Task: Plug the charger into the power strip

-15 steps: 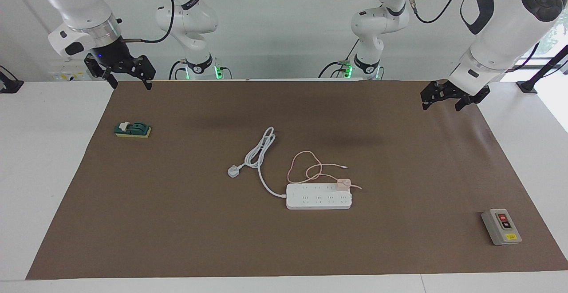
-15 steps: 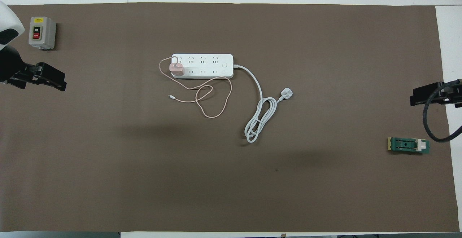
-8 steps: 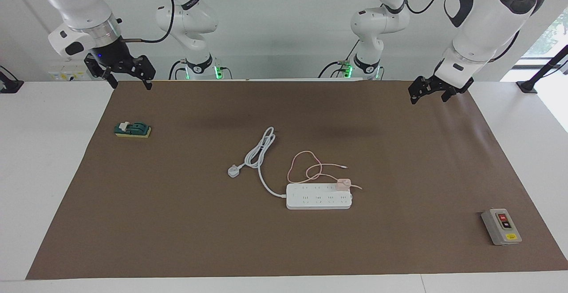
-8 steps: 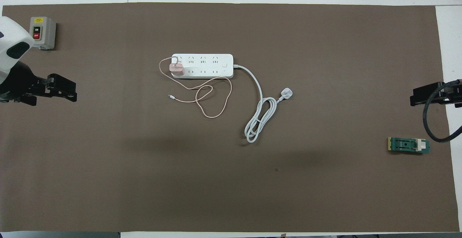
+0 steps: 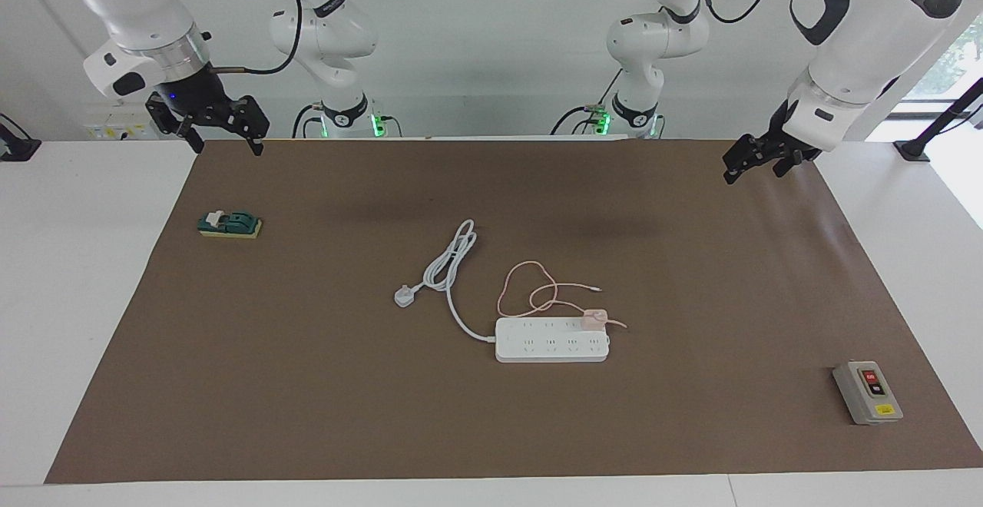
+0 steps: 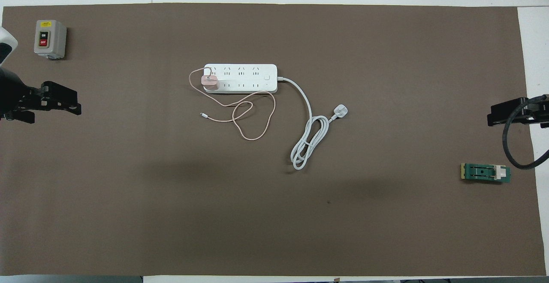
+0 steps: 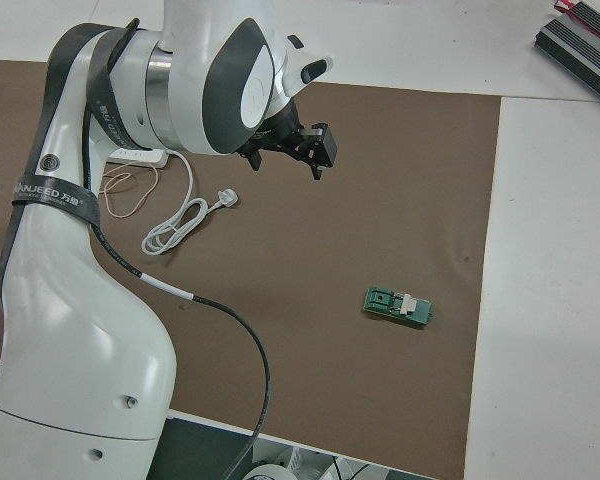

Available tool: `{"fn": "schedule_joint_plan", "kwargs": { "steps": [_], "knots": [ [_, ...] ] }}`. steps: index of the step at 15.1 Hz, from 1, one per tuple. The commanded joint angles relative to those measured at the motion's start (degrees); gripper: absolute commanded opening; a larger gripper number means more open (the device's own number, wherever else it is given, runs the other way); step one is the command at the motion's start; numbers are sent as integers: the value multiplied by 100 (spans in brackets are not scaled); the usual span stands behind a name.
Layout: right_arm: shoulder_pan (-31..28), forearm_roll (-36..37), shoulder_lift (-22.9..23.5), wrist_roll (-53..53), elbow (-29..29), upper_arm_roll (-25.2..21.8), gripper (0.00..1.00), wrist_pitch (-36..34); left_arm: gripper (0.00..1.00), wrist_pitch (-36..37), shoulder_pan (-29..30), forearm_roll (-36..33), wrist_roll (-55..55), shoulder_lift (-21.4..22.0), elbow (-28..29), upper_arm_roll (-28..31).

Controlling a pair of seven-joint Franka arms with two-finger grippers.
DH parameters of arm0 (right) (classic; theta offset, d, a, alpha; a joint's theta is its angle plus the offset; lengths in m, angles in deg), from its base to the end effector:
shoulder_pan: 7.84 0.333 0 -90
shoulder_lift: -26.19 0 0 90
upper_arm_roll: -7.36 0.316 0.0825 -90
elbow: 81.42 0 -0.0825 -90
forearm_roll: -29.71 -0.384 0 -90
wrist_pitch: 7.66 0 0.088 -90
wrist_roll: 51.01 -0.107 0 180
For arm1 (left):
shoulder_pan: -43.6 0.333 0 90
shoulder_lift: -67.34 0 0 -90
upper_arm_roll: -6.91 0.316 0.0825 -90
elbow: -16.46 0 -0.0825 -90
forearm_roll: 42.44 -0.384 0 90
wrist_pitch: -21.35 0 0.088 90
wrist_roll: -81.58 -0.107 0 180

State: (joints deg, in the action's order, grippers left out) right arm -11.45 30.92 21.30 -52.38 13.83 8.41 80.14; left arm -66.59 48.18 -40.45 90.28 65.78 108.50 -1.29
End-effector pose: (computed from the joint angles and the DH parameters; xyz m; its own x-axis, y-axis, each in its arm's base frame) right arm 0.5223 -0.0253 0.6242 0.9966 -0.0694 -0.0441 -0.0684 -0.9974 0.0237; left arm 0.5552 -0.0379 0.5899 0.9908 0.0872 -0.1030 0.0900 -0.9957 0.0232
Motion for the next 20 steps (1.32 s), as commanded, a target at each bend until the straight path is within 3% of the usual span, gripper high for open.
{"fn": "schedule_joint_plan", "kwargs": {
  "steps": [1, 20],
  "knots": [
    [-87, -25, -126, -64, 108, 71, 100, -43, 100, -110, -36, 56, 80, 130, 184, 2],
    [-87, -25, -126, -64, 108, 71, 100, -43, 100, -171, 43, 65, 71, 174, 192, 46]
  ]
}}
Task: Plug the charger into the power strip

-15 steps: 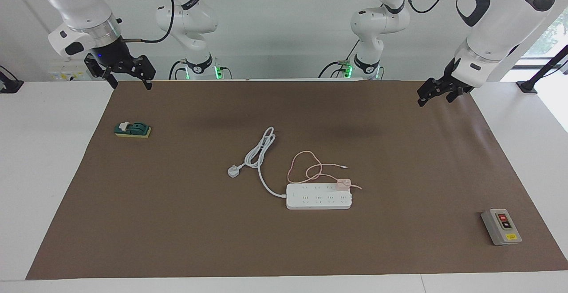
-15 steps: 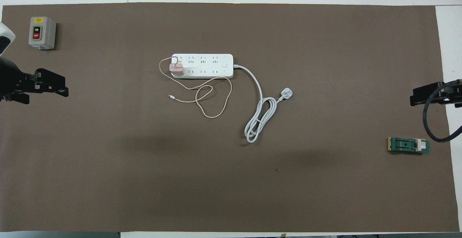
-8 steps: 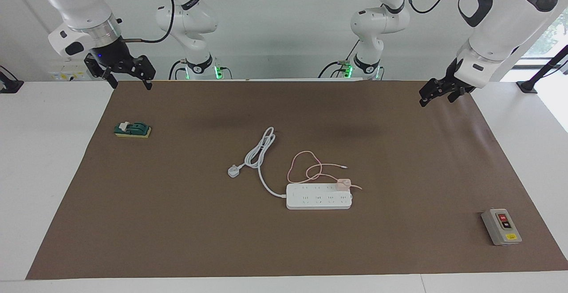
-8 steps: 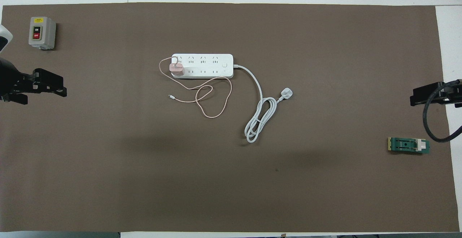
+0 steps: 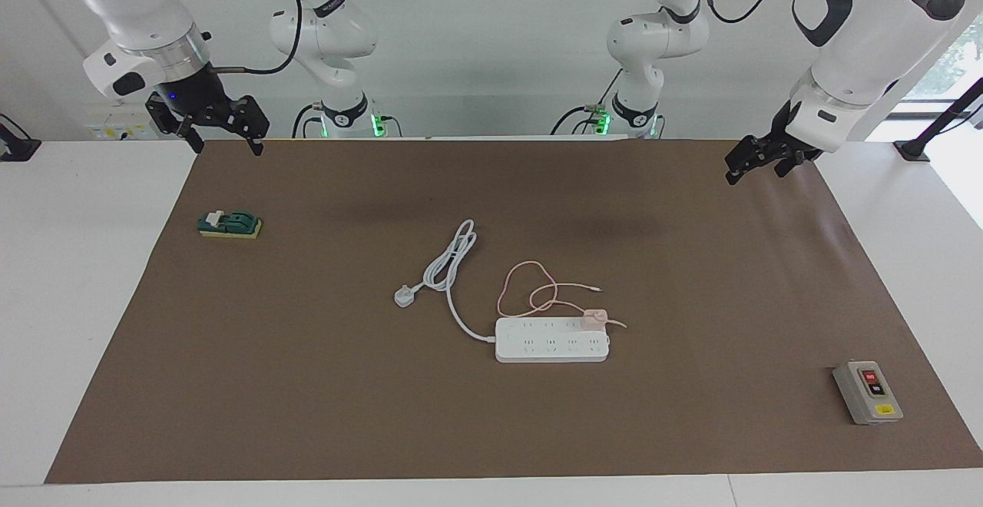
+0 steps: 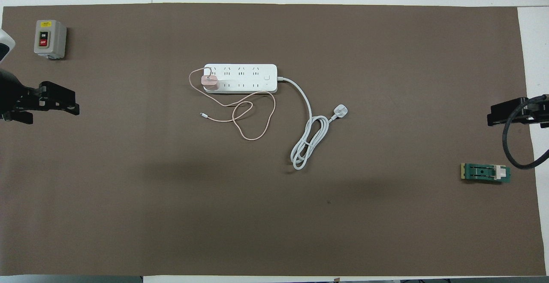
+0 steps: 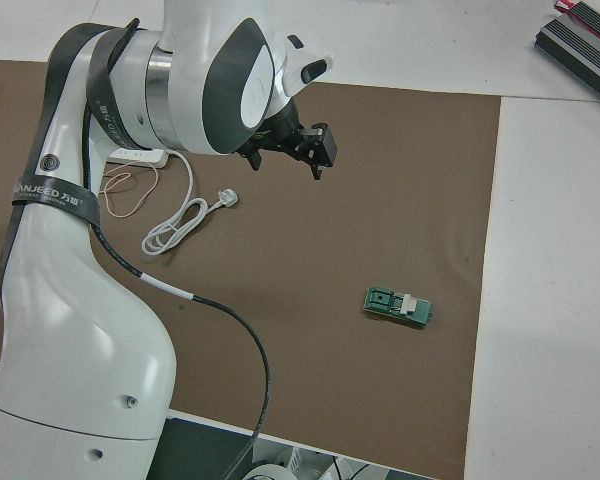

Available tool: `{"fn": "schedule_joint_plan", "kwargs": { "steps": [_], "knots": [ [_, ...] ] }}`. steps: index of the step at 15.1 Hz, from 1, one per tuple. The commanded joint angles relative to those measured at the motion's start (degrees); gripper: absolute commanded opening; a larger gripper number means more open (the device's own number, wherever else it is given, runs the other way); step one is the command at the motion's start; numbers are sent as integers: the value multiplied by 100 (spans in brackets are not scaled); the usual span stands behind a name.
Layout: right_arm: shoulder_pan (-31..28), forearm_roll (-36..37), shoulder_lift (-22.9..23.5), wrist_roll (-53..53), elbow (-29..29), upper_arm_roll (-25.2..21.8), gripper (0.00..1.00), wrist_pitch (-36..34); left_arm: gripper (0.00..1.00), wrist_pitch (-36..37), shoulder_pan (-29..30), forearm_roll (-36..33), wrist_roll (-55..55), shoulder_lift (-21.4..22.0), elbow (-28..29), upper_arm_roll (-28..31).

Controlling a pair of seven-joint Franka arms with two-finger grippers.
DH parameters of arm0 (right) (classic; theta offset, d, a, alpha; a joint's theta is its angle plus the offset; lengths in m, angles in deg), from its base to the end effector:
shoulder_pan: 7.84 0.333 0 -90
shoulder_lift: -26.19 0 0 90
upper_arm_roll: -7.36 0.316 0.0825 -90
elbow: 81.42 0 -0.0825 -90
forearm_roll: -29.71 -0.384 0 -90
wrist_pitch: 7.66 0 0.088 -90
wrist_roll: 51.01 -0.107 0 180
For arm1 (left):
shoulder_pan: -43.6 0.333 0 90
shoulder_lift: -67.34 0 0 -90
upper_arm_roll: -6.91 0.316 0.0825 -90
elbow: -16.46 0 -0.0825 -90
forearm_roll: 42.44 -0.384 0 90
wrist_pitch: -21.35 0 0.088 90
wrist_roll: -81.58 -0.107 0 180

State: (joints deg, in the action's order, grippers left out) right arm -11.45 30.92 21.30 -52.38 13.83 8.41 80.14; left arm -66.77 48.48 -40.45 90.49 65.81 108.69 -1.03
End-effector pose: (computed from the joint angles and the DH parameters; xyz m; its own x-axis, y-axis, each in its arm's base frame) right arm 0.5223 -0.0253 0.6242 0.9966 -0.0694 -0.0441 -0.0684 -0.9974 0.0237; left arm 0.5555 -0.0325 0.5889 0.9896 0.1007 -0.1028 0.1035 -0.9944 0.0227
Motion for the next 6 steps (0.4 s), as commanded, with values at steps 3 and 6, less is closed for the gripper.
{"fn": "schedule_joint_plan", "kwargs": {
  "steps": [3, 6],
  "knots": [
    [-87, -25, -126, -64, 108, 71, 100, -43, 100, -154, -21, 65, 50, 171, 164, 20],
    [-87, -25, -126, -64, 108, 71, 100, -43, 100, -163, -39, 65, 50, 171, 147, 20]
  ]
}}
